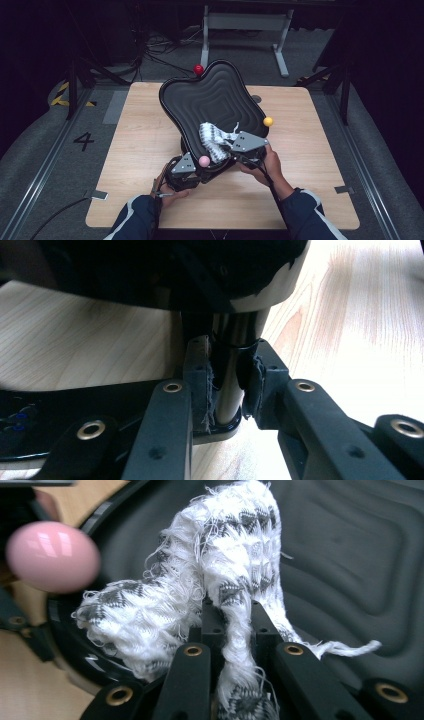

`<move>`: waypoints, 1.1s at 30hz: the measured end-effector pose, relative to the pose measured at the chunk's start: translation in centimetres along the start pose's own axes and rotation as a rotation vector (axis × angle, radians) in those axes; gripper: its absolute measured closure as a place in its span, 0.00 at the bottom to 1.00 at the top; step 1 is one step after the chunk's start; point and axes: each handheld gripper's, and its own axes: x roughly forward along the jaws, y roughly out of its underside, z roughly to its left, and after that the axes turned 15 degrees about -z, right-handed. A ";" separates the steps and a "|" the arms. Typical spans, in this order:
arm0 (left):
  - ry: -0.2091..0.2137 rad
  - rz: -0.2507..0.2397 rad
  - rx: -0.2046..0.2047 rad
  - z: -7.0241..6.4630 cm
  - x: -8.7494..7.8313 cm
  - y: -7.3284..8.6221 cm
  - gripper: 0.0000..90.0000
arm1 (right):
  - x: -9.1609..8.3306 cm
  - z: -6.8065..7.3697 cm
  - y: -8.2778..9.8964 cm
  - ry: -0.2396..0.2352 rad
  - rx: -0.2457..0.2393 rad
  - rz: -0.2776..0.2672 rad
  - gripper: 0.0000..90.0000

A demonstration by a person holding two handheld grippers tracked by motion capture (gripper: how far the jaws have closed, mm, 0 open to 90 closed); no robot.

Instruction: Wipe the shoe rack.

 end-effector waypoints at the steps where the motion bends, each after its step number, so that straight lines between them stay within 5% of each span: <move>1: 0.000 0.000 0.000 0.0 0.0 0.0 0.82 | 0.0 0.0 0.0 0.000 0.000 0.000 0.91; 5: -0.002 -0.001 0.000 0.0 0.0 0.0 0.82 | 0.5 1.1 -0.3 -0.024 -0.022 0.008 0.91; 10: -0.003 0.002 0.003 0.0 0.0 0.0 0.82 | 0.6 0.8 0.1 0.008 -0.037 0.020 0.91; 20: 0.000 -0.004 -0.002 0.0 0.0 0.0 0.82 | -0.2 -3.4 1.8 0.157 0.002 0.072 0.91; 25: 0.003 -0.006 -0.005 0.0 0.0 0.1 0.82 | -1.8 -6.9 4.0 0.285 0.068 0.141 0.91; 29: -0.009 -0.001 0.002 -0.1 0.0 0.0 0.82 | -2.9 -8.1 5.1 0.298 0.115 0.128 0.91; 33: -0.005 -0.003 -0.001 0.1 0.1 0.0 0.82 | -2.8 -7.6 5.0 0.324 0.087 0.144 0.91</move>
